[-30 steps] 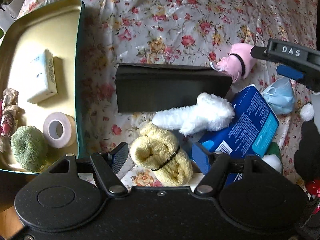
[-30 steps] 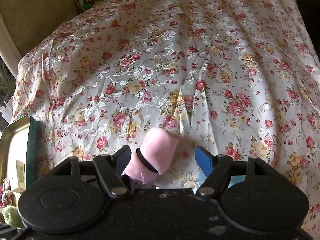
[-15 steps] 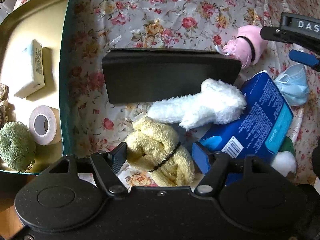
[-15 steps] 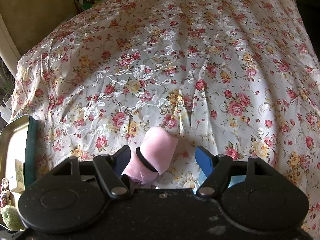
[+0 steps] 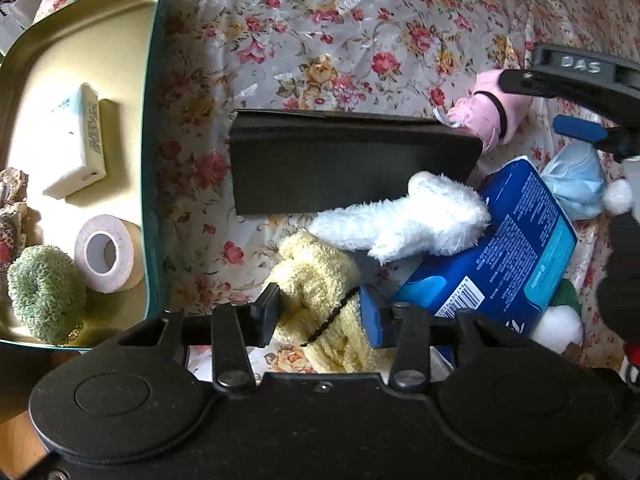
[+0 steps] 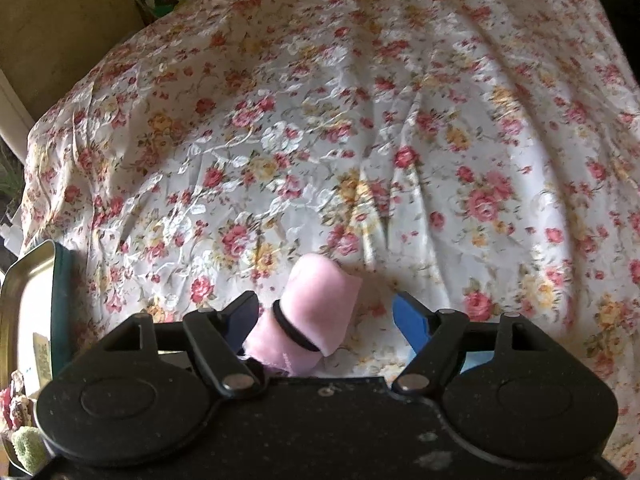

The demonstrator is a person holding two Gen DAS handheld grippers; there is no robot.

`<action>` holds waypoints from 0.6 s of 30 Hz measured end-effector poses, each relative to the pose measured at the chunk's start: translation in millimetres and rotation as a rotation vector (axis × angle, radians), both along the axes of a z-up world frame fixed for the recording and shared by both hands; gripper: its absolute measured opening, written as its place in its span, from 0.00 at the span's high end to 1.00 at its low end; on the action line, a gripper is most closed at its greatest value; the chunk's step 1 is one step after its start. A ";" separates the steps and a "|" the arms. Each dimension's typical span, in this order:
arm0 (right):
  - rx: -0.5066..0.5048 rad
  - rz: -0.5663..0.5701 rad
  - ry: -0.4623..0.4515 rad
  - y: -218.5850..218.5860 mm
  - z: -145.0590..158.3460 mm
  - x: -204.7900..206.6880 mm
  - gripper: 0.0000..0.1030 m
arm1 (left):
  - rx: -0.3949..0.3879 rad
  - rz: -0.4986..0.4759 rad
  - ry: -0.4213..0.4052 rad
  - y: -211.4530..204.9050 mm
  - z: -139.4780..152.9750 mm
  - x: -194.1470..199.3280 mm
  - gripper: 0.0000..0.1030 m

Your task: Organize soft objects

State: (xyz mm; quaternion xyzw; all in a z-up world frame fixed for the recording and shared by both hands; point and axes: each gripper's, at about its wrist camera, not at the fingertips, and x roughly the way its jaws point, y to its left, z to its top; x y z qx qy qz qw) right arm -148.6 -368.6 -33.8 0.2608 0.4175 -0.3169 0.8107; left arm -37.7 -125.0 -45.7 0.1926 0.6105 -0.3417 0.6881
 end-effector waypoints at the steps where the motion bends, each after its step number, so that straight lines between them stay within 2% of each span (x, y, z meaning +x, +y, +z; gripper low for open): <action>1: -0.001 0.007 0.009 0.8 -2.6 3.9 0.23 | -0.003 0.003 0.000 1.3 1.3 0.9 0.60; 6: -0.031 0.025 0.094 1.9 -20.0 33.1 0.22 | -0.029 0.017 -0.011 13.1 11.9 5.9 0.61; 9: -0.030 0.053 0.163 5.6 -36.5 47.5 0.22 | -0.050 0.022 -0.021 15.9 19.4 11.3 0.75; 11: -0.034 0.070 0.189 9.5 -44.1 50.4 0.24 | -0.068 0.028 -0.016 18.1 25.0 14.9 0.75; 13: -0.045 0.078 0.197 14.0 -45.0 51.8 0.46 | -0.082 0.041 -0.014 19.9 29.2 18.5 0.75; 16: -0.052 0.082 0.151 18.3 -37.6 48.3 0.58 | -0.086 0.044 -0.014 21.6 30.8 20.9 0.75; 18: -0.069 0.066 0.099 19.2 -29.4 42.8 0.58 | -0.084 0.034 -0.014 23.1 29.8 18.9 0.72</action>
